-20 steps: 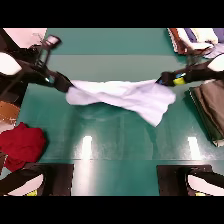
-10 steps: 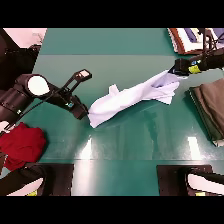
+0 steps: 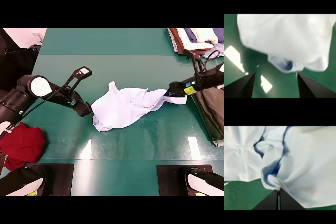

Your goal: Fold the shirts.

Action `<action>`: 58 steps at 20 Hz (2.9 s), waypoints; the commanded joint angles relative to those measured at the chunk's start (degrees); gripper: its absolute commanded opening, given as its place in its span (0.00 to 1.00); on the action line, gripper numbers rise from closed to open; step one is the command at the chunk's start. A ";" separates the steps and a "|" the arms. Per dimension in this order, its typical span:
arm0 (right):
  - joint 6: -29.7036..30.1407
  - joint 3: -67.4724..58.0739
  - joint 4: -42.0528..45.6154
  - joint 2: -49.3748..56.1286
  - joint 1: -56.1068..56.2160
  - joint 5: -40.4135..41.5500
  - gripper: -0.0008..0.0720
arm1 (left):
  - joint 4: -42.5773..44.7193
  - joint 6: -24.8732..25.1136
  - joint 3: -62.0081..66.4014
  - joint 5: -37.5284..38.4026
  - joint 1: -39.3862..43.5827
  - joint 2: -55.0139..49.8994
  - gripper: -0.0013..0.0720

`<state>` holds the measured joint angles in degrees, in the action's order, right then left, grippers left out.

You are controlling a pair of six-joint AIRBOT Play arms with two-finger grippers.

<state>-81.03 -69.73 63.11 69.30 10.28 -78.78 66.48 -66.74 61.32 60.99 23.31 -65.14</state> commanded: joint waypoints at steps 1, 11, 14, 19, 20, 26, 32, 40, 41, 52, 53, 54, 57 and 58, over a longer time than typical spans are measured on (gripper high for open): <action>0.02 4.66 -0.13 -1.75 0.09 0.98 0.03 | -11.91 -0.28 0.00 -8.46 0.04 -3.52 0.84; -0.17 4.44 -0.13 -1.77 0.09 1.18 0.03 | -16.06 7.23 -0.07 -5.01 -0.15 -10.43 0.84; -0.61 4.44 -0.39 -1.75 0.09 0.57 0.03 | -10.95 1.09 -0.07 -11.65 -4.66 -10.45 0.84; -0.61 4.44 -0.42 -1.75 0.09 1.70 0.03 | -17.20 6.08 0.00 -7.39 -12.96 -15.28 0.84; -0.76 4.44 -0.44 -1.75 0.09 1.86 0.03 | -17.70 7.54 0.00 -6.29 -12.85 -17.35 0.84; -1.36 4.48 -0.39 -1.75 0.09 2.40 0.03 | -22.80 9.79 0.00 -8.09 -12.83 -23.32 0.84; -2.08 4.48 -0.42 -1.75 0.09 2.71 0.03 | -23.21 9.79 -0.02 -9.77 -11.74 -23.37 0.84; -2.51 4.48 -0.46 -1.75 0.09 2.62 0.03 | -22.82 8.20 0.00 -16.74 -8.35 -23.34 0.06; -2.51 4.46 -0.44 -1.77 0.09 2.67 0.03 | -22.73 8.22 0.35 -17.00 -8.35 -23.21 0.05; -3.13 4.35 -0.24 -11.87 -8.52 10.16 0.03 | -17.00 8.74 10.47 -6.19 -21.77 2.49 0.05; -3.13 4.35 -0.59 -11.78 -8.98 11.93 0.03 | -16.00 8.68 10.43 -2.47 -21.75 3.58 0.05; -3.13 4.35 -0.57 -11.72 -8.96 13.97 0.03 | -16.00 8.63 10.34 0.74 -21.75 4.22 0.05; -3.43 3.89 -0.50 -10.93 -8.98 20.50 0.03 | -15.91 8.20 10.34 7.85 -21.75 4.63 0.05; -3.69 2.12 -0.57 -9.25 -9.11 20.15 0.03 | -15.93 8.04 10.34 9.40 -21.75 4.63 0.05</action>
<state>-84.29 -66.00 62.65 58.63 1.67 -63.33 50.02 -58.37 71.53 62.98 1.96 -61.89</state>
